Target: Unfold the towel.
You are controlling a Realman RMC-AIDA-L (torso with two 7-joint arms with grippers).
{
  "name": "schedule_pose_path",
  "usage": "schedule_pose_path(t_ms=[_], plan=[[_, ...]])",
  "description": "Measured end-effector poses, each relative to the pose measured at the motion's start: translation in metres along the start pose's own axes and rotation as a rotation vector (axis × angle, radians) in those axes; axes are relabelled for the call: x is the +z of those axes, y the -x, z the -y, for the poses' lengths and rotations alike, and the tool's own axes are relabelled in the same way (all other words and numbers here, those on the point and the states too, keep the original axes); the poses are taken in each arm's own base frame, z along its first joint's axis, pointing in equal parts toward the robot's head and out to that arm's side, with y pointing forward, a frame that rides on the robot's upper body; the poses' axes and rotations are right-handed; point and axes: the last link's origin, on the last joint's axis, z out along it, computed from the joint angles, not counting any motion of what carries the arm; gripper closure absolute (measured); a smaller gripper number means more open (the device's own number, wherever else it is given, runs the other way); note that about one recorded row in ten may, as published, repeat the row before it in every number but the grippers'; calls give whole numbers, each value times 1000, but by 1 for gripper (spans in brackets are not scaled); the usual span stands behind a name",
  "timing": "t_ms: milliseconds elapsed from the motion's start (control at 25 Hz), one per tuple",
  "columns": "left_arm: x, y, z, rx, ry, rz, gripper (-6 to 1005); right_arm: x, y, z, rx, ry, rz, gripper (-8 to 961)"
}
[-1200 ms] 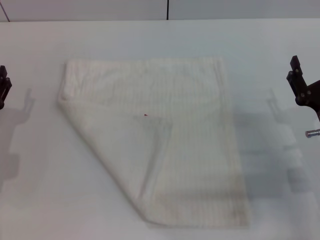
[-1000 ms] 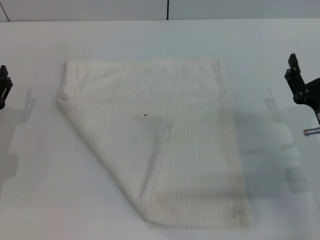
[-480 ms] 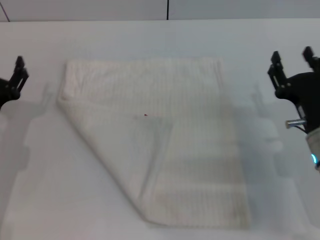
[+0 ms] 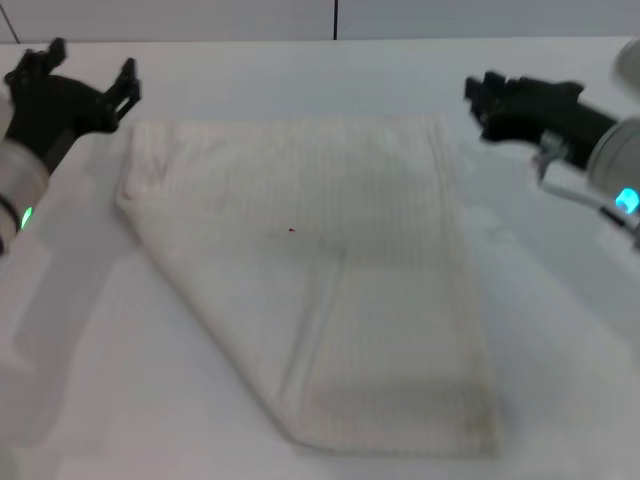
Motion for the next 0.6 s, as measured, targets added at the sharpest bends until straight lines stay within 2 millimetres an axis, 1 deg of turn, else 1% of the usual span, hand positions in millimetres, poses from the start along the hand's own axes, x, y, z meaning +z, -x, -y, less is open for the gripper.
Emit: schedule_pose_path(t_ms=[40, 80, 120, 160, 200, 240, 360, 400, 440, 480, 560, 600], plan=[[3, -9, -1, 4, 14, 21, 228, 0, 0, 0, 0, 0, 0, 717], [3, -9, -1, 4, 14, 21, 228, 0, 6, 7, 26, 16, -19, 740], [8, -27, -7, 26, 54, 99, 229, 2, 11, 14, 55, 27, -40, 764], [8, -30, -8, 30, 59, 105, 230, 5, 14, 19, 78, 33, -61, 787], [8, -40, -12, 57, 81, 146, 231, 14, 19, 29, 117, 51, -132, 811], [8, -40, -12, 57, 81, 146, 232, 14, 19, 29, 117, 51, -132, 834], [5, -56, -22, 102, 117, 202, 234, 29, 23, 40, 151, 47, -254, 905], [5, -56, -22, 102, 117, 202, 235, 40, 24, 45, 180, 30, -347, 913], [5, -56, -22, 102, 117, 202, 236, 40, 24, 45, 180, 30, -347, 921], [0, -69, -33, 159, 170, 269, 237, 46, 26, 48, 193, 16, -394, 929], [-2, -74, -38, 174, 196, 290, 238, 55, 26, 53, 198, -19, -479, 946], [-2, -77, -42, 181, 222, 311, 239, 63, 30, 54, 183, -36, -528, 954]])
